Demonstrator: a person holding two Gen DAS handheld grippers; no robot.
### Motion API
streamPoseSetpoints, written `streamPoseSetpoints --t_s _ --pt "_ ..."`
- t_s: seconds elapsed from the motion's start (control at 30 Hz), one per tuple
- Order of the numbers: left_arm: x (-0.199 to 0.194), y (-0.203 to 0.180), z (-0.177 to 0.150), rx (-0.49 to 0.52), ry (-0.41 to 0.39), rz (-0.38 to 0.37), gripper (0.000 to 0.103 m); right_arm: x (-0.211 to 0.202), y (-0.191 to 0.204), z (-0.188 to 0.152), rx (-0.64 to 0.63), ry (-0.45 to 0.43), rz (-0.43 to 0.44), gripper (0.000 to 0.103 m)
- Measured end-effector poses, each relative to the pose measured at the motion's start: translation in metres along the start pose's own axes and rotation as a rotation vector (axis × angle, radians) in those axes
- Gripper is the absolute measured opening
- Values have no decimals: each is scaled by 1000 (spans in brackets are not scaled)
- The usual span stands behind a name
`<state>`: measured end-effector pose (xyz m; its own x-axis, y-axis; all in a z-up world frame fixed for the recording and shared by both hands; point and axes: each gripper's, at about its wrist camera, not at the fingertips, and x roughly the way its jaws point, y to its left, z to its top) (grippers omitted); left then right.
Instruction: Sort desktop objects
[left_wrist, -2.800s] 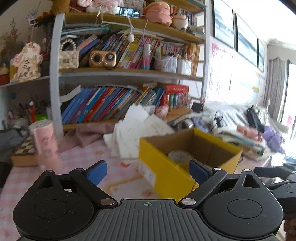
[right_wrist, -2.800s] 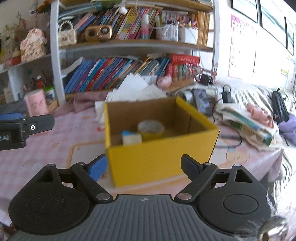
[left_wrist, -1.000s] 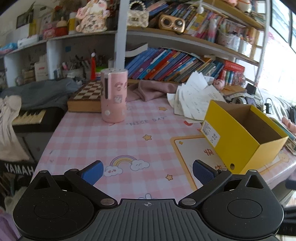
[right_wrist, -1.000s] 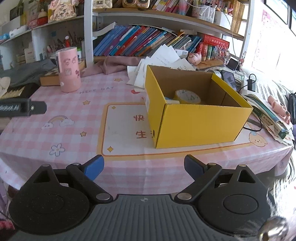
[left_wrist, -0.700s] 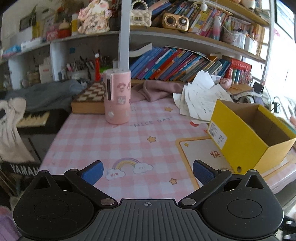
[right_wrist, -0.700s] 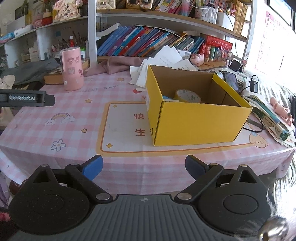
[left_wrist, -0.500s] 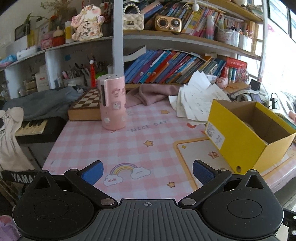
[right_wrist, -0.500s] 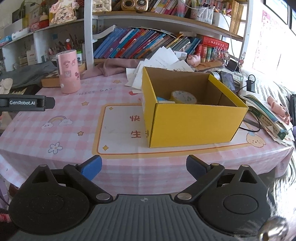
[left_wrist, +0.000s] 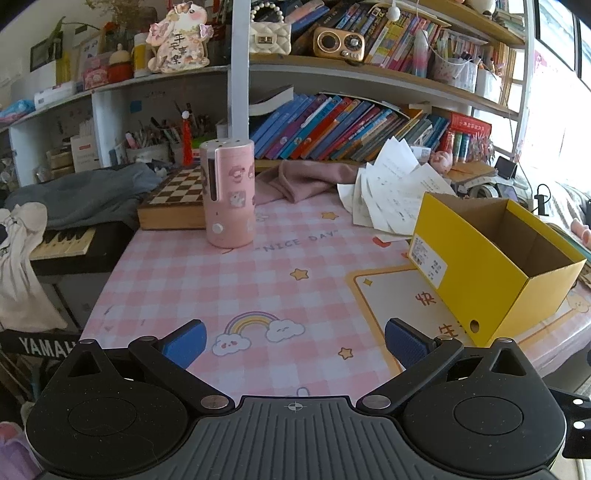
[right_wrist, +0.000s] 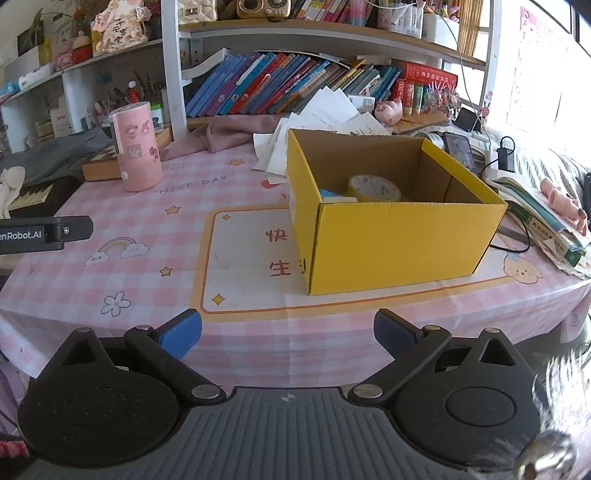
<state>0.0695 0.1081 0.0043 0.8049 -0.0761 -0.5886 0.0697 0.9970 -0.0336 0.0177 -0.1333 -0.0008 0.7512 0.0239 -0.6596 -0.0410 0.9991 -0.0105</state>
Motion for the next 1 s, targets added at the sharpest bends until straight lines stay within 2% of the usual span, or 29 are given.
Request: streamPoseSetpoints --t_s 1.0 --pt "0 -6 -1 50 4 -33 103 3 4 0 25 5 -1 103"
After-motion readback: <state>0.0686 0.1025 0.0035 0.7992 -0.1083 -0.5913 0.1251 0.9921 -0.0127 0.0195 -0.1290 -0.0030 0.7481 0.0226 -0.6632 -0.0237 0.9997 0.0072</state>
